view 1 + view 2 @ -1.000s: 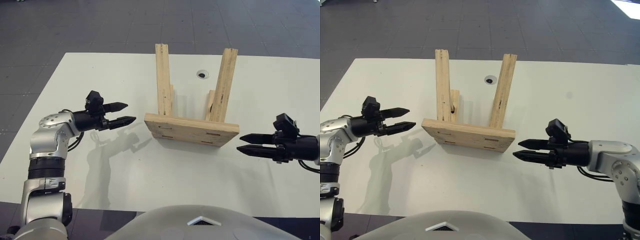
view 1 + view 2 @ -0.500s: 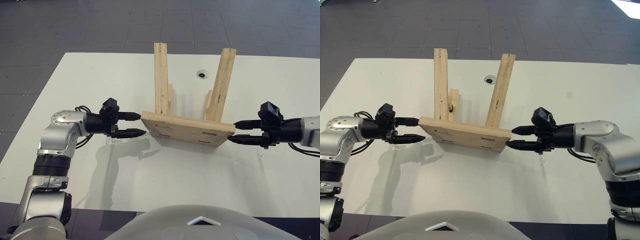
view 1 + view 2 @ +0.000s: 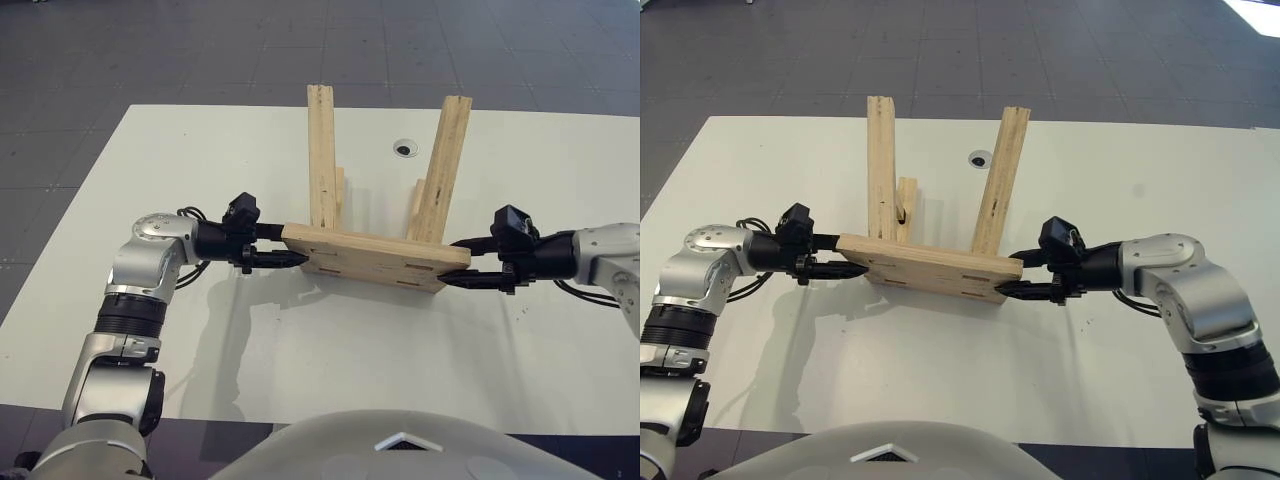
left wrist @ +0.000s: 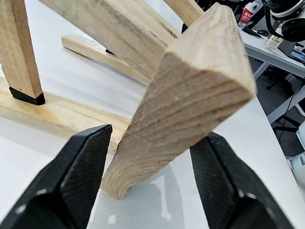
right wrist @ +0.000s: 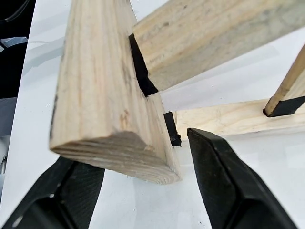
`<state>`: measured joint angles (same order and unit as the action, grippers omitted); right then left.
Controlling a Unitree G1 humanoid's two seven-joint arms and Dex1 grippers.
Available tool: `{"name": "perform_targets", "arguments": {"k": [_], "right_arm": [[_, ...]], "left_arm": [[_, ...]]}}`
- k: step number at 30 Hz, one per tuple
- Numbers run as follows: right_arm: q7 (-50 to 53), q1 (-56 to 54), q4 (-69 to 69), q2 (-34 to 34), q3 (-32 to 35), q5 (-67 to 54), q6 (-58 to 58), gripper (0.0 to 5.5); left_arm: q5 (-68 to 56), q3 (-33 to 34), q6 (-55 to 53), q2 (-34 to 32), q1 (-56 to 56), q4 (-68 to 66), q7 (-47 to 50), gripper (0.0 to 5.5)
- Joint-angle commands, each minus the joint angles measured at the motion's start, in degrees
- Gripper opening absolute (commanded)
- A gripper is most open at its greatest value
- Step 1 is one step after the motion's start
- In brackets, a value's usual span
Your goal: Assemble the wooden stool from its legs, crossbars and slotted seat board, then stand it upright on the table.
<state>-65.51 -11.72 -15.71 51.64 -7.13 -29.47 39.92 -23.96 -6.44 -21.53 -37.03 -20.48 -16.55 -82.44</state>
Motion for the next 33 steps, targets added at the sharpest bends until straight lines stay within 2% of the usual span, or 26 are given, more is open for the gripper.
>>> {"name": "perform_targets", "arguments": {"k": [1,4,9,11,13,18,22,24,27,31,33], "right_arm": [[0.3,0.5,1.1,-0.7,-1.2,2.6,-3.1,2.16],[1.0,0.1,3.6,-2.5,-3.3,5.0,-5.1,1.64],[0.7,-1.5,7.9,-4.7,-6.1,7.8,-7.6,1.58],[0.4,-1.6,7.8,-5.0,-5.0,6.5,-6.9,1.58],[-0.2,-2.1,5.8,-4.7,-0.8,1.0,-2.9,1.58],[1.7,-6.4,1.3,-3.8,11.5,-16.7,15.0,1.58],[15.7,-14.4,7.0,-10.2,23.3,-36.1,29.9,1.58],[24.4,-18.8,12.6,-13.2,27.4,-43.9,32.6,1.58],[38.7,-23.8,19.3,-17.6,30.2,-53.2,31.7,1.57],[62.2,-33.0,28.0,-26.6,32.0,-57.9,24.0,1.57],[71.1,-34.4,31.8,-29.7,33.0,-58.3,21.5,1.57]], "left_arm": [[0.1,-0.2,-0.1,-0.7,-1.0,-0.2,-1.7,2.08],[0.5,-0.8,-0.2,-0.6,-0.5,-0.1,-2.6,1.92],[1.1,-1.5,0.1,-0.2,-0.7,-1.3,-3.1,1.89],[-0.2,-0.9,-1.4,-0.3,-0.8,0.0,-3.5,1.87],[-5.4,2.3,-8.0,-0.3,-1.7,4.0,-2.3,1.87],[-26.7,14.9,-37.7,-0.7,-6.0,16.7,8.5,1.87],[-39.8,22.3,-56.8,3.1,-11.0,17.0,20.3,1.87],[-45.4,25.8,-61.4,6.9,-13.5,15.3,26.9,1.81],[-53.0,30.1,-65.6,11.4,-17.8,10.7,37.0,1.52],[-66.1,35.7,-58.3,16.9,-26.1,-0.5,58.8,1.31],[-66.4,37.8,-53.8,18.9,-30.1,-5.4,67.6,1.31]]}}
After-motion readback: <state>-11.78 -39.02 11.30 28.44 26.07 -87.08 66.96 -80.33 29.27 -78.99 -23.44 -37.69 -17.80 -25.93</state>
